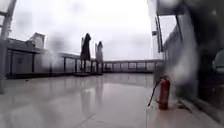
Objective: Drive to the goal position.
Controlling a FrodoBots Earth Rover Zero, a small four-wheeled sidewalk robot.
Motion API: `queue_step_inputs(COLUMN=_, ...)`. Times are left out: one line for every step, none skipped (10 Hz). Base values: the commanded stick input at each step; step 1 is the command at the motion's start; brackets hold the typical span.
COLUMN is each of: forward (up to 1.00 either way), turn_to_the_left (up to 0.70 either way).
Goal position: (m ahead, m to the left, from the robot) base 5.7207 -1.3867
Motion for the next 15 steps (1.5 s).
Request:
queue_step_inputs(forward=0.70, turn_to_the_left=-0.27)
queue_step_inputs(forward=0.70, turn_to_the_left=-0.27)
queue_step_inputs(forward=0.70, turn_to_the_left=-0.19)
queue_step_inputs(forward=0.70, turn_to_the_left=0.00)
queue_step_inputs(forward=0.70, turn_to_the_left=0.00)
queue_step_inputs(forward=0.70, turn_to_the_left=0.00)
queue_step_inputs(forward=0.70, turn_to_the_left=0.00)
queue_step_inputs(forward=0.70, turn_to_the_left=0.00)
queue_step_inputs(forward=0.70, turn_to_the_left=0.00)
queue_step_inputs(forward=0.70, turn_to_the_left=0.00)
queue_step_inputs(forward=0.70, turn_to_the_left=0.00)
queue_step_inputs(forward=0.70, turn_to_the_left=0.00)
queue_step_inputs(forward=0.70, turn_to_the_left=0.08)
queue_step_inputs(forward=0.70, turn_to_the_left=0.25)
queue_step_inputs(forward=0.70, turn_to_the_left=0.27)
